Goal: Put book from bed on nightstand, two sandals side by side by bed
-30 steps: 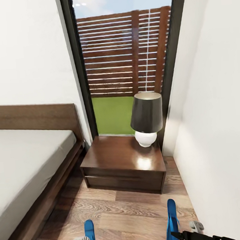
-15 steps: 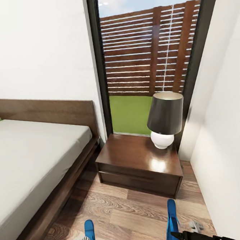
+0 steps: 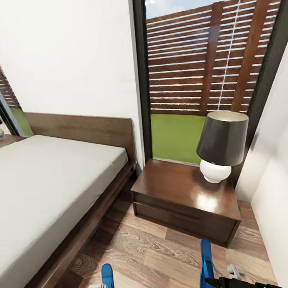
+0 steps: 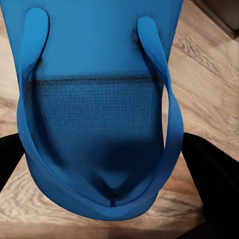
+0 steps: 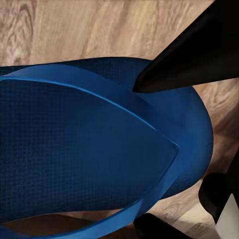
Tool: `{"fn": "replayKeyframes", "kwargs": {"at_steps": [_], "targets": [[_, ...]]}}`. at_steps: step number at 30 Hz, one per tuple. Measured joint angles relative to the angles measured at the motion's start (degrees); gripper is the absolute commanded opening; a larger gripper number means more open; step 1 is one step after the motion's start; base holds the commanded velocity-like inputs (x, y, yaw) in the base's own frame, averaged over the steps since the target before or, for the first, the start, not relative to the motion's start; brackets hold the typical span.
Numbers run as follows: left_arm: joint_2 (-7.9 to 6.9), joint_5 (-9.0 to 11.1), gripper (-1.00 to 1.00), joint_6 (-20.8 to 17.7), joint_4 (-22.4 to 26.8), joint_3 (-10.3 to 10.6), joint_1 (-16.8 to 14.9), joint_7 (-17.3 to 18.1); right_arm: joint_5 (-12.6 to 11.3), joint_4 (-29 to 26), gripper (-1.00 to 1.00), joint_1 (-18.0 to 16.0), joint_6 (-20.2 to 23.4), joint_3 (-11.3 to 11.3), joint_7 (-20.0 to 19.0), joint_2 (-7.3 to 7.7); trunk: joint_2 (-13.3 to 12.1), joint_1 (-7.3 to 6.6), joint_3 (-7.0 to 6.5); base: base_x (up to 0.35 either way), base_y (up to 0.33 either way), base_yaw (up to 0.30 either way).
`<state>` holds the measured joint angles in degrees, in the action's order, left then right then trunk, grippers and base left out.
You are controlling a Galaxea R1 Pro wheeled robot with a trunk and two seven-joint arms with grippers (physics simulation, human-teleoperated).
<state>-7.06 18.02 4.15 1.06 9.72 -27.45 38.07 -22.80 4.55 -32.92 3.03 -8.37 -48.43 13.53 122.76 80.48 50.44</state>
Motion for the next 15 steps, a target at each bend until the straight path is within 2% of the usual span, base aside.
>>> {"fn": "replayKeyframes", "kwargs": {"at_steps": [15], "targets": [[0.39, 0.1, -1.00, 0.0, 0.0, -0.1, 0.0, 0.0, 0.0, 0.0, -1.00, 0.0, 0.0, -0.1, 0.0, 0.00, 0.0, 0.00, 0.00, 0.000, -0.011, 0.293]]}}
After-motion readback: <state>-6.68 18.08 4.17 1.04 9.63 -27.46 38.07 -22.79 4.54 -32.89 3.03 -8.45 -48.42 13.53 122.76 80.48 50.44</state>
